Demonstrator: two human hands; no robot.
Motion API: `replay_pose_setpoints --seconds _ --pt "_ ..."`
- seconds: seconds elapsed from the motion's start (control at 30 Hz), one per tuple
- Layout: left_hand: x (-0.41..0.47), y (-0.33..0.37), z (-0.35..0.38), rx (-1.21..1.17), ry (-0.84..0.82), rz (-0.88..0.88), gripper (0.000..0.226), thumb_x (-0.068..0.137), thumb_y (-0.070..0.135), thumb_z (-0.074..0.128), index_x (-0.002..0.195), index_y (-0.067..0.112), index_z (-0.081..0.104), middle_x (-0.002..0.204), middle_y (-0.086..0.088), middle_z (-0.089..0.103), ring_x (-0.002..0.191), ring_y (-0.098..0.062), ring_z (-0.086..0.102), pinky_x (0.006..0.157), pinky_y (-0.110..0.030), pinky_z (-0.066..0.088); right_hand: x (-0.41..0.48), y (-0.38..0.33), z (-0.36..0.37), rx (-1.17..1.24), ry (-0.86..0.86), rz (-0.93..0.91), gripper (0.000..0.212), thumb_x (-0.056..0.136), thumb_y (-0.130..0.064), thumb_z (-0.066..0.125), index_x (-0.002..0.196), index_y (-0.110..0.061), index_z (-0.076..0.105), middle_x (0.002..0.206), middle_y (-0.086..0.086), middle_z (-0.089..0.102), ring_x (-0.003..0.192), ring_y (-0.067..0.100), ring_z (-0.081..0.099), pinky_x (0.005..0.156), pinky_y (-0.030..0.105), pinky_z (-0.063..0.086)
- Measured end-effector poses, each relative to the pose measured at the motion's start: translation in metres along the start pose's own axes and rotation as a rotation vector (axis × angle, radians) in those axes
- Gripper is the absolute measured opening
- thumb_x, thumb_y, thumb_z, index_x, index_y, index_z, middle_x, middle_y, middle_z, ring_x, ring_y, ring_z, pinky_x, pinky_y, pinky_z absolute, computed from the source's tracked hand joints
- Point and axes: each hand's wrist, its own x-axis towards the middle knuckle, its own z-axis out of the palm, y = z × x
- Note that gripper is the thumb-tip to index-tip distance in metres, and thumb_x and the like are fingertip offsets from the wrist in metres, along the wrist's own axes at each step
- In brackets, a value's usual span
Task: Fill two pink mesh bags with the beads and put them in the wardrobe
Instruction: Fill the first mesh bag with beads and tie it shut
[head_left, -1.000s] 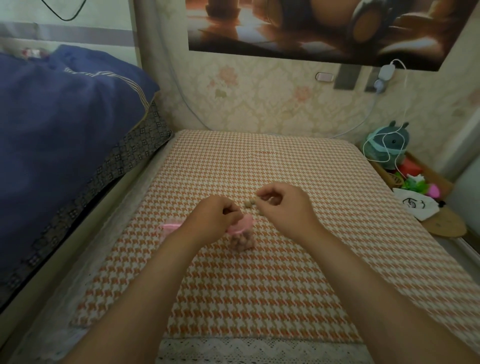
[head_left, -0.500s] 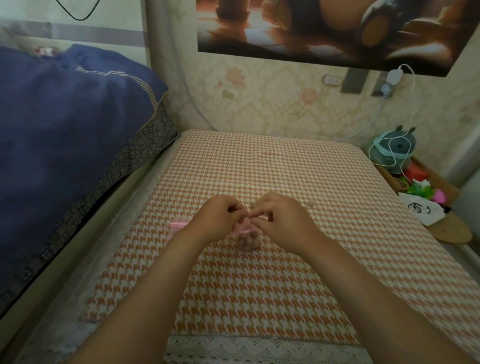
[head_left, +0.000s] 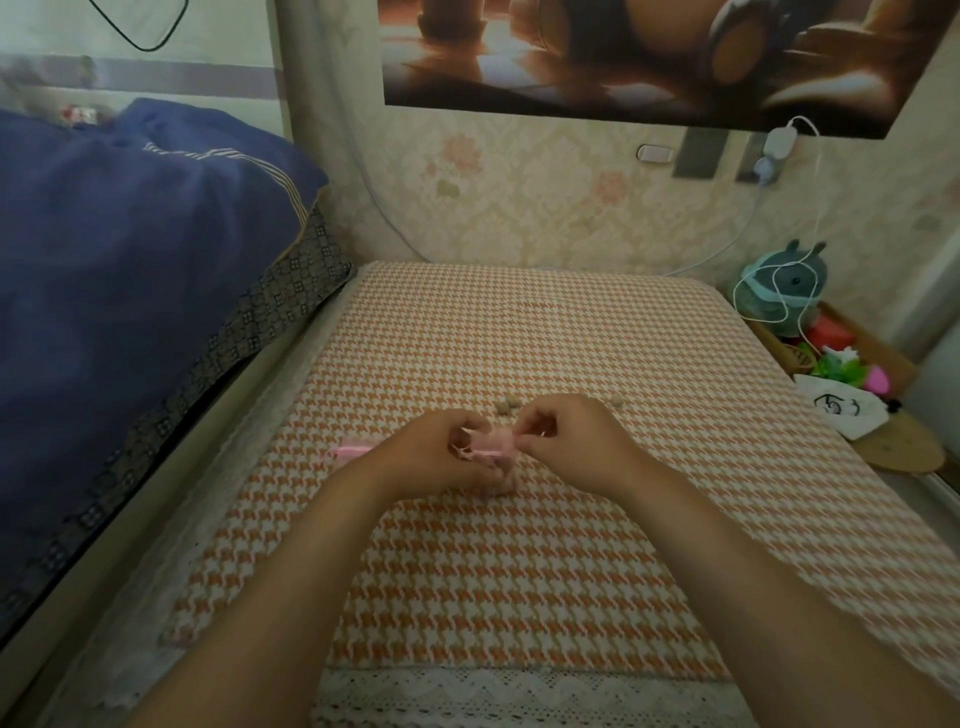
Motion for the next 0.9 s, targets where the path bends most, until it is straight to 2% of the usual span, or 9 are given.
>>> replay_pose_setpoints --seconds 0.07,0.13,0.27,0.43,0.53,0.63,0.77,0.83,0.9 --pt "0.002 0.001 0.003 0.041 0.084 0.024 0.033 0.079 0.030 0.082 0.109 0.025 0.072 0.095 0.009 0.073 0.087 -0.008 0.068 0.089 -0.042 0.057 0.000 0.001 -0.002 0.012 -0.019 0.011 0.008 0.091 -0.026 0.070 0.085 -0.030 0.073 0.083 -0.025 0.059 0.076 -0.006 0.057 0.073 0.023 0.046" --pt "0.001 0.006 0.002 -0.008 0.120 0.068 0.013 0.084 0.031 0.080 0.095 0.027 0.075 0.083 0.005 0.076 0.077 -0.011 0.071 0.082 -0.040 0.060 0.000 0.000 -0.006 0.073 -0.004 0.015 0.009 0.093 -0.026 0.069 0.084 -0.029 0.071 0.084 -0.019 0.064 0.079 0.000 0.060 0.074 0.027 0.050" --pt "0.001 0.012 -0.003 -0.155 0.107 0.094 0.023 0.085 0.030 0.078 0.106 0.019 0.075 0.085 -0.001 0.079 0.080 -0.016 0.076 0.084 -0.041 0.062 -0.001 -0.001 -0.011 0.168 0.049 -0.013 0.012 0.091 -0.023 0.070 0.080 -0.028 0.069 0.081 -0.013 0.067 0.078 0.005 0.062 0.072 0.027 0.050" --pt "0.004 -0.001 0.002 -0.018 0.098 0.050 0.021 0.085 0.016 0.079 0.106 0.017 0.076 0.083 0.000 0.078 0.077 -0.012 0.075 0.085 -0.042 0.061 -0.006 0.002 -0.007 0.057 -0.054 0.016 0.010 0.090 -0.025 0.072 0.081 -0.028 0.072 0.083 -0.012 0.069 0.079 0.003 0.062 0.073 0.025 0.050" --pt "0.005 0.000 0.000 0.053 0.114 0.055 0.012 0.086 0.018 0.078 0.098 0.019 0.079 0.079 0.001 0.077 0.072 -0.011 0.074 0.079 -0.037 0.062 -0.007 0.000 -0.010 0.085 -0.015 -0.003 0.011 0.091 -0.024 0.072 0.081 -0.029 0.071 0.086 -0.018 0.066 0.084 -0.001 0.061 0.081 0.027 0.053" --pt "0.006 0.002 -0.003 0.092 0.180 0.073 0.006 0.088 0.021 0.076 0.087 0.027 0.078 0.073 0.002 0.075 0.070 -0.015 0.072 0.074 -0.037 0.061 -0.006 0.000 -0.011 0.072 0.015 -0.029 0.011 0.091 -0.022 0.071 0.082 -0.029 0.070 0.088 -0.019 0.066 0.085 0.001 0.063 0.081 0.029 0.055" --pt "0.005 0.002 -0.004 0.127 0.229 0.075 0.009 0.092 0.019 0.072 0.096 0.021 0.079 0.074 0.011 0.070 0.068 -0.005 0.065 0.066 -0.024 0.051 -0.006 0.000 -0.013 0.003 -0.008 -0.021 0.011 0.091 -0.023 0.071 0.082 -0.029 0.070 0.084 -0.012 0.069 0.081 0.006 0.065 0.079 0.033 0.057" --pt "0.004 0.002 -0.004 0.139 0.222 0.083 0.010 0.093 0.019 0.070 0.098 0.020 0.080 0.074 0.012 0.069 0.069 -0.005 0.063 0.067 -0.023 0.050 -0.006 0.002 -0.012 0.026 0.031 -0.022 0.010 0.092 -0.023 0.070 0.083 -0.029 0.069 0.086 -0.012 0.068 0.083 0.006 0.064 0.079 0.032 0.057" --pt "0.004 0.002 -0.003 0.158 0.211 0.083 0.015 0.095 0.019 0.067 0.104 0.021 0.079 0.076 0.014 0.068 0.069 -0.003 0.061 0.067 -0.023 0.048 -0.008 0.004 -0.009 0.019 -0.013 -0.006 0.010 0.092 -0.023 0.070 0.083 -0.029 0.069 0.089 -0.012 0.068 0.086 0.007 0.064 0.083 0.035 0.057"
